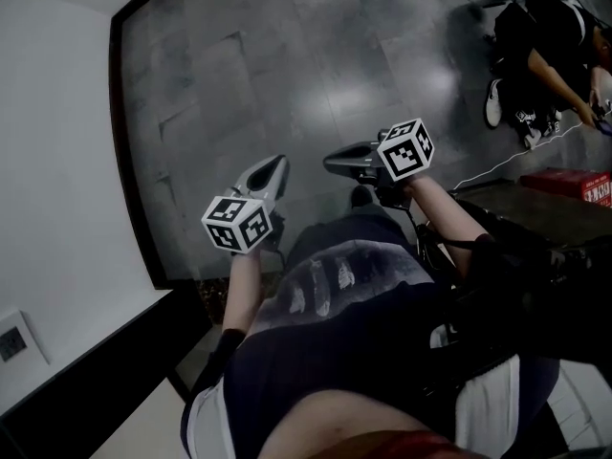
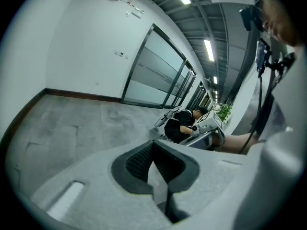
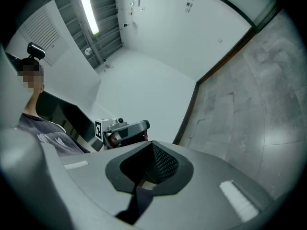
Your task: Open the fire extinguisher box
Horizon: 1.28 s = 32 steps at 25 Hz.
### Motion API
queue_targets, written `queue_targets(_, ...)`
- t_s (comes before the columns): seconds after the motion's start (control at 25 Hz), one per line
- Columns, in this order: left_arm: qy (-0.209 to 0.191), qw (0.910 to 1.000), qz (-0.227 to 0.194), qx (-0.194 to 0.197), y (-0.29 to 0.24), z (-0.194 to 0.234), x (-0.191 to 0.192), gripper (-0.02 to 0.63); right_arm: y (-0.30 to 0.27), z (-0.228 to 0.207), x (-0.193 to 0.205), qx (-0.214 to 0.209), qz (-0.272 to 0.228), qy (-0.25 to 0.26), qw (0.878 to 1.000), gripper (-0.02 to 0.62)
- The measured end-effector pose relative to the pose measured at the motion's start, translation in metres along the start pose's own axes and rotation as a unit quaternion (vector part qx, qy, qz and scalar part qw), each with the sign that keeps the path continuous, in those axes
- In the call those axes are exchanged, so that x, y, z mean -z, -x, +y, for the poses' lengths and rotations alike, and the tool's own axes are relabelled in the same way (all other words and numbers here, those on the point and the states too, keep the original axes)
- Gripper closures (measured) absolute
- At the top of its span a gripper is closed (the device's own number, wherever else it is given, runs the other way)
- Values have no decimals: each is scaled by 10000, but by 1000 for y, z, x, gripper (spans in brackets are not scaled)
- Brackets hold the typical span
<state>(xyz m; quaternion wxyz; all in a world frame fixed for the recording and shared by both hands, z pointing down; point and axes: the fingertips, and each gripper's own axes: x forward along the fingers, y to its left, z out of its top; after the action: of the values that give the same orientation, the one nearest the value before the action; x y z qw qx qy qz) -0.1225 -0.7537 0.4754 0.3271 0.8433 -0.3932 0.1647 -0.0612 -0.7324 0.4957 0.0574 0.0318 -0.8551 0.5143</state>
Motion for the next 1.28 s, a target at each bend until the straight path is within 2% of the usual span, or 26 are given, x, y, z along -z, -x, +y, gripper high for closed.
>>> queue_targets(0.12, -225, 9994, 48, -262, 1, 6, -3, 606, 10, -7, -9, 132, -163, 8, 9998, 595)
queue_targets(0.2, -241, 9989, -4, -393, 2, 17, -10, 606, 13, -10, -22, 225, -290, 92, 9993, 595)
queue_targets(0.32, -265, 9991, -45, -326, -6, 26, -20, 606, 20, -11, -42, 348, -516, 196, 9979, 595)
queue_targets(0.48, -320, 9995, -31, -23, -17, 35, -32, 606, 22, -11, -60, 533, -685, 269, 9959, 595)
queue_targets(0.72, -490, 9959, 8, 754, -56, 50, -57, 606, 32, -26, -99, 1306, -1051, 332, 9853, 595)
queue_targets(0.92, -417, 9947, 80, 933, -64, 87, -73, 606, 6, -27, -123, 1474, -1104, 369, 9822, 595)
queue_targets(1.12, -111, 9919, 7, 1269, -74, 119, -93, 606, -12, -27, -141, 1777, -1125, 485, 9764, 595)
queue_targets(1.28, -134, 9871, 12, 1594, -82, 129, -104, 607, -17, -36, -150, 2018, -1345, 266, 9698, 595)
